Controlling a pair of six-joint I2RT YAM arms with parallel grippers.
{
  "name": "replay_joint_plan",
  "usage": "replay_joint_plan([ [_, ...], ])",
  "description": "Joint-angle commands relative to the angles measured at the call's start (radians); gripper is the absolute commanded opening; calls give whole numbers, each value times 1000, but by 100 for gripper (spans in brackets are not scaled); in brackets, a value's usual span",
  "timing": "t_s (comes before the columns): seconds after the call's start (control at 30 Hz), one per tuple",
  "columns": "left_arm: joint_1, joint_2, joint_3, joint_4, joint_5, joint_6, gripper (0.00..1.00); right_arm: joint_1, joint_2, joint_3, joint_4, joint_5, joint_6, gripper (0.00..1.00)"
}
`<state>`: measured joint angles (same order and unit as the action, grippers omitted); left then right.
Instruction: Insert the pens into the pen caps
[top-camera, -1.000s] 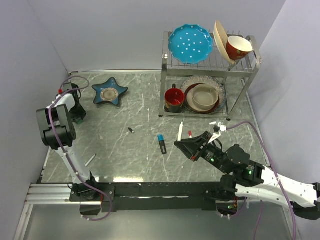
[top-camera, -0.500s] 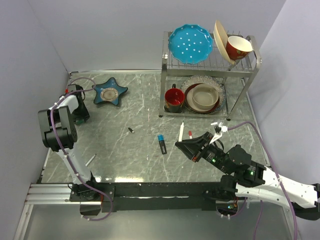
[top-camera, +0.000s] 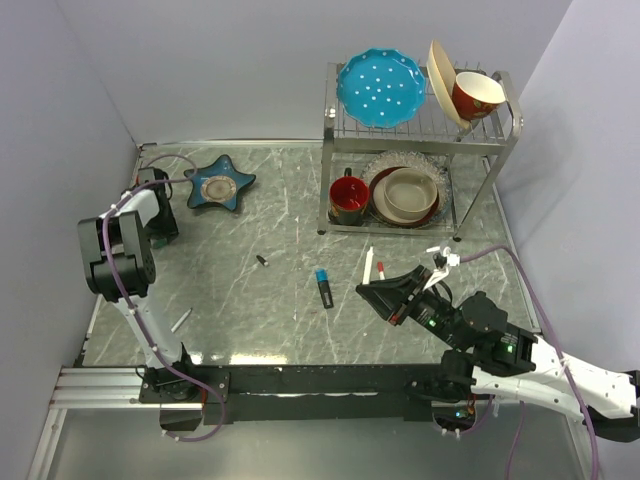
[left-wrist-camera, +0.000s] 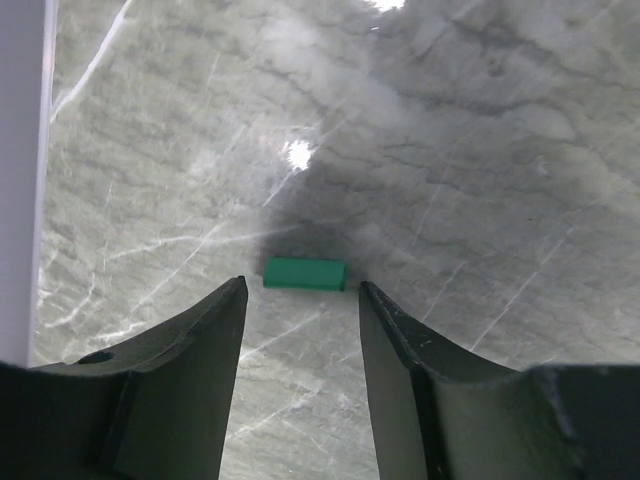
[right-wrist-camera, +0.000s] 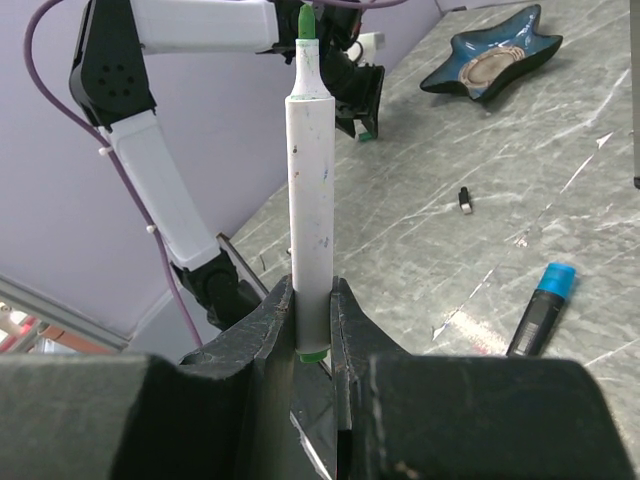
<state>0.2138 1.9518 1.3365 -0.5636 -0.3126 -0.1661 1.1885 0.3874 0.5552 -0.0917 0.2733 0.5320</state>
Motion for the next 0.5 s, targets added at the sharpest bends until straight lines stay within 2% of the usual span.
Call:
replay_joint_plan([
  [0.0,-8,41,44,14,13,53,53,-6,-24,28,1,20,-12,0],
  [0.23,-13,68,53,8,3,83,53,-4,-54,23,-23,24,-3,0],
  [0.47,-28,76,24,-5,6,96,48,-4,-73,18,-23,21,8,0],
])
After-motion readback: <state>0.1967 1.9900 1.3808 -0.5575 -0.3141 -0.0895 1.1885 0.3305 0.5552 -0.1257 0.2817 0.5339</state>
